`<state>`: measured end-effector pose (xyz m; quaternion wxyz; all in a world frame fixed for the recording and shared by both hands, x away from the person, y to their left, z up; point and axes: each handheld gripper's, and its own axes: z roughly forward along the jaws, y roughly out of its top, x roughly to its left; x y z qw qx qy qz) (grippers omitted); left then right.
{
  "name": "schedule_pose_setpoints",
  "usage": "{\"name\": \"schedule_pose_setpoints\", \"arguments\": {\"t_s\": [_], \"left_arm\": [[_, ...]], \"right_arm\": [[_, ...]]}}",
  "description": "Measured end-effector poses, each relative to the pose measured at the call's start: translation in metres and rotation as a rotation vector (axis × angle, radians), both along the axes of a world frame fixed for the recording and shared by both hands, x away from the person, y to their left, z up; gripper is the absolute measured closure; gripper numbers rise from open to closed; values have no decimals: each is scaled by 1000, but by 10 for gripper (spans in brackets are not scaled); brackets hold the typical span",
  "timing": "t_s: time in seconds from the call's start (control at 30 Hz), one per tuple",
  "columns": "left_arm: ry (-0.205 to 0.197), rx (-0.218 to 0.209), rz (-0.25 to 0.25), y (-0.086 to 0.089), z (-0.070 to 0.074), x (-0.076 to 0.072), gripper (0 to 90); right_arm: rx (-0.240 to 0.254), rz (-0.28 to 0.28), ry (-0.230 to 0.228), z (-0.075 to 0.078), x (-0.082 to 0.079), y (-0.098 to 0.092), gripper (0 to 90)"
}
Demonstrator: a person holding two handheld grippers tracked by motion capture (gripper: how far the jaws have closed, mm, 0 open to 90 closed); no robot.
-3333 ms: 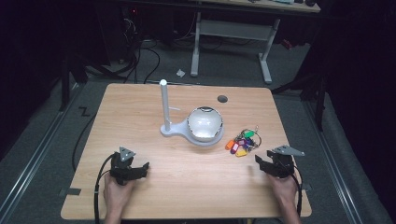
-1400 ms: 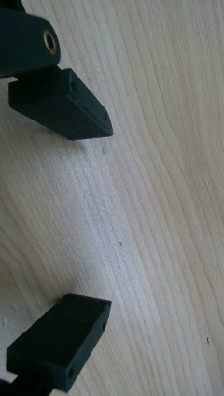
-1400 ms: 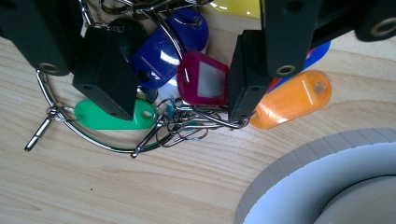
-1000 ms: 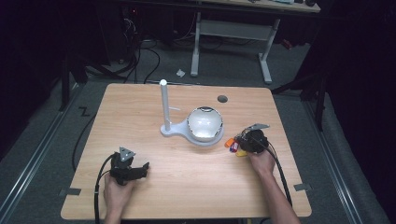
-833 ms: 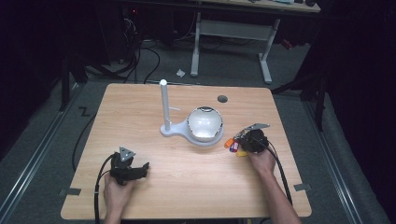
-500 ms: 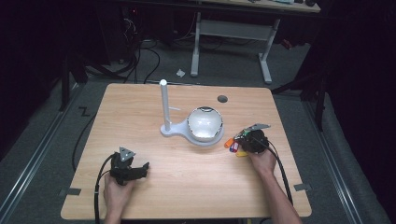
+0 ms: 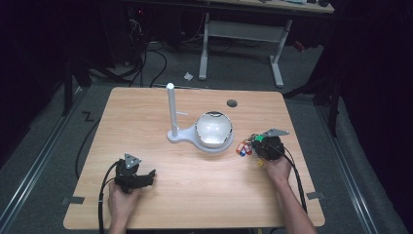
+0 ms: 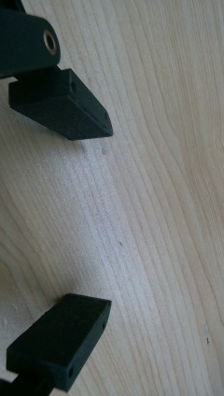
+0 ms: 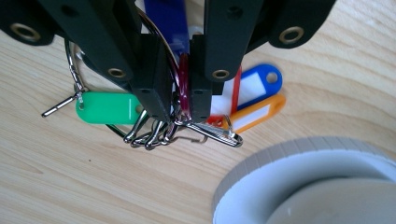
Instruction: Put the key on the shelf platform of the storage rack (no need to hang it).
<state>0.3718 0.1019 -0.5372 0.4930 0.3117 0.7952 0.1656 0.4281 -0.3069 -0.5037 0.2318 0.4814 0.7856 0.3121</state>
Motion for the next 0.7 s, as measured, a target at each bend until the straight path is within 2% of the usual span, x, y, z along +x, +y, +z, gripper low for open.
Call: {"name": "schedule_pose_setpoints", "arguments": {"t_s": [0.07, 0.23, 0.37, 0.7], "left_arm": [[0, -1, 1, 0, 0, 0, 149], [0, 0, 1, 0, 0, 0, 149], [0, 0, 0, 0, 0, 0, 149], [0, -1, 1, 0, 0, 0, 149]], "right_arm": [[-9, 1, -3, 0, -2, -1, 798], [6, -2, -36, 7, -7, -6, 802], [17, -11, -78, 19, -12, -11, 816], [47, -10, -122, 44, -21, -26, 822]]}}
